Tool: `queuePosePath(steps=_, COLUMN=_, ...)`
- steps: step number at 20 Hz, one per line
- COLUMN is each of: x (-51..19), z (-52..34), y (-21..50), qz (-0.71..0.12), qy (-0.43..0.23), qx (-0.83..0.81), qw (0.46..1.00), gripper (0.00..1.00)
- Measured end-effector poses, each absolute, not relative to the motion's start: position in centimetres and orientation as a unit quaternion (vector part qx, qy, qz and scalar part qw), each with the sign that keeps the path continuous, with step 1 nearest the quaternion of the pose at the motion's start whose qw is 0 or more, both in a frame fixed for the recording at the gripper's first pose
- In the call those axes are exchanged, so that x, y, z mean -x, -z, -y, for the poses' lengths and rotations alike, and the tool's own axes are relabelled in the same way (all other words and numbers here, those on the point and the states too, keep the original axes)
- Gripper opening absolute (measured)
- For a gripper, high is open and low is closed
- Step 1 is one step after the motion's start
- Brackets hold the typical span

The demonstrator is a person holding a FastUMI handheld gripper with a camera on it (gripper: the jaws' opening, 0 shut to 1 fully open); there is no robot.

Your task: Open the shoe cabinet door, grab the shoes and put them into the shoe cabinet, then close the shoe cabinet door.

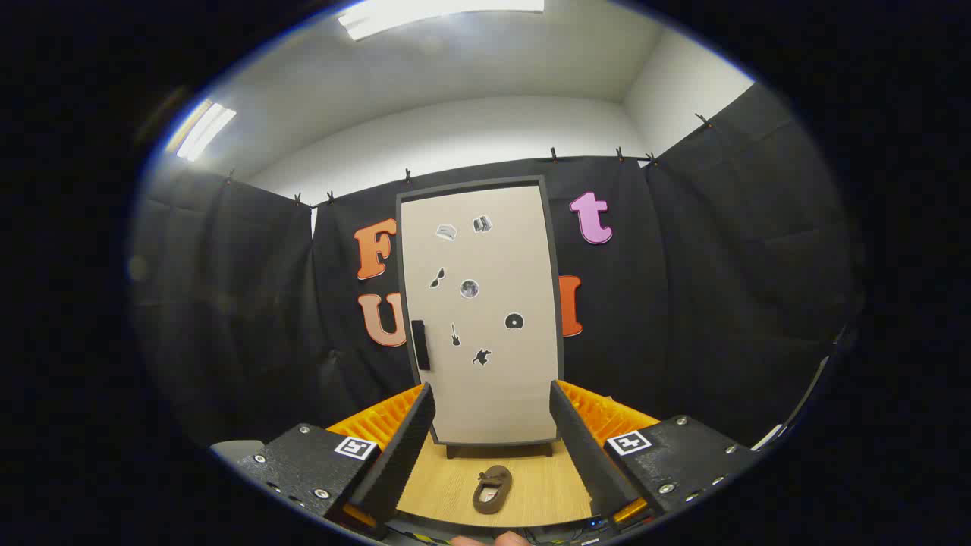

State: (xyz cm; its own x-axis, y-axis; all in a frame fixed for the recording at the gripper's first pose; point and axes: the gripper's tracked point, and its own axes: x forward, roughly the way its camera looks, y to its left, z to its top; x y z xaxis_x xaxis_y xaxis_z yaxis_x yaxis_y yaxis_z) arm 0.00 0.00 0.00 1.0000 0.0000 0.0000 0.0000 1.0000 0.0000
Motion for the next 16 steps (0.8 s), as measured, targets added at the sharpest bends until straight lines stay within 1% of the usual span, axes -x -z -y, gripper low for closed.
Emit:
queuePosePath(steps=5, x=0.0, z=-0.4, y=0.2, qz=-0.007, qy=0.005, qx=0.013, qw=1.0, gripper=0.95)
queuePosePath(steps=10, x=-0.1, z=-1.6, y=-0.9, qz=0.012, qy=0.008, qx=-0.007, qw=1.0, gripper=0.95)
queuePosePath(steps=13, x=-0.6, z=-3.0, y=-0.8, qz=0.009, qy=0.008, qx=-0.008, qw=1.0, gripper=0.95)
queuePosePath(steps=16, x=-1.1, z=-3.3, y=-0.9, qz=0.018, qy=0.03, qx=0.015, qw=0.999, gripper=0.95)
